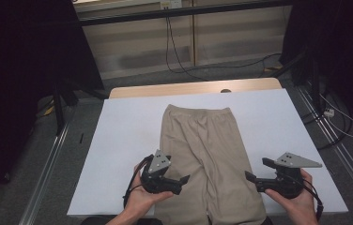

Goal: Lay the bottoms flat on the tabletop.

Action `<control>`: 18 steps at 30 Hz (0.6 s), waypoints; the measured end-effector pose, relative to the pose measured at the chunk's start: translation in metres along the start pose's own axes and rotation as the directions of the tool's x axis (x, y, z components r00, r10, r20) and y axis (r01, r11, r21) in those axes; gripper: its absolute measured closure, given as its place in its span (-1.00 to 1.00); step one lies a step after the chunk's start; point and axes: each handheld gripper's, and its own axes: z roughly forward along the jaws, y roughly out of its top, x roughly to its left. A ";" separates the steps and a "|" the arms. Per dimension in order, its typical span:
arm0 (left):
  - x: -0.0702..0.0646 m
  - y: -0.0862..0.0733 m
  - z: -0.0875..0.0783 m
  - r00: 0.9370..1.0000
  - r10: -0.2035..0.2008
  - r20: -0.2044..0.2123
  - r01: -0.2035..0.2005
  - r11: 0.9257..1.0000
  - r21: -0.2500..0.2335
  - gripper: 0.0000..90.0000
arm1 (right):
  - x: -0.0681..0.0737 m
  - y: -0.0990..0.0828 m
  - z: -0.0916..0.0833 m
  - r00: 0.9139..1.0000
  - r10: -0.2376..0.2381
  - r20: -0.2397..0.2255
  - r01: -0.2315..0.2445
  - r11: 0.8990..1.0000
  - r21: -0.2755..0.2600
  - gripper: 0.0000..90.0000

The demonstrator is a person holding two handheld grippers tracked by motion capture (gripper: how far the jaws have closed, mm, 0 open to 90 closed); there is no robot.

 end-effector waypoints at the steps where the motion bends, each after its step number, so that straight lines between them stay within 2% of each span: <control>1: 0.003 -0.002 -0.003 1.000 -0.002 -0.011 0.002 1.000 -0.003 -0.82 | 0.000 0.001 0.001 1.000 0.000 0.005 0.000 1.000 -0.007 -0.71; 5: 0.017 -0.008 -0.015 0.998 -0.032 -0.049 0.031 0.999 -0.014 -0.84 | 0.001 0.006 0.004 1.000 0.008 0.005 -0.008 1.000 -0.023 -0.83; 7: 0.023 -0.011 -0.024 0.995 -0.041 -0.095 0.037 0.998 -0.045 -0.86 | 0.001 0.007 0.005 1.000 -0.008 0.006 0.008 0.999 -0.031 -0.83; 8: 0.026 -0.013 -0.028 0.994 -0.046 -0.098 0.042 0.998 -0.043 -0.86 | 0.001 0.007 0.006 1.000 -0.009 0.005 0.009 0.999 -0.035 -0.83; 10: 0.032 -0.018 -0.036 0.990 -0.056 -0.131 0.047 0.997 -0.064 -0.86 | 0.000 0.006 0.004 1.000 -0.008 0.012 0.008 0.999 -0.050 -0.83; 11: 0.034 -0.020 -0.039 0.990 -0.063 -0.130 0.054 0.996 -0.073 -0.86 | -0.001 0.005 0.003 1.000 -0.014 0.004 0.015 0.998 -0.058 -0.84; 13: 0.039 -0.024 -0.045 0.987 -0.085 -0.134 0.074 0.994 -0.084 -0.88 | -0.002 0.003 0.000 1.000 0.000 0.020 0.002 0.998 -0.065 -0.85; 16: 0.044 -0.028 -0.052 0.983 -0.089 -0.162 0.077 0.994 -0.079 -0.88 | -0.004 0.001 -0.003 0.999 0.000 0.055 0.004 0.997 -0.076 -0.85; 18: 0.047 -0.032 -0.057 0.981 -0.101 -0.166 0.090 0.994 -0.069 -0.88 | -0.005 -0.001 -0.005 0.998 0.001 0.061 0.004 0.997 -0.076 -0.86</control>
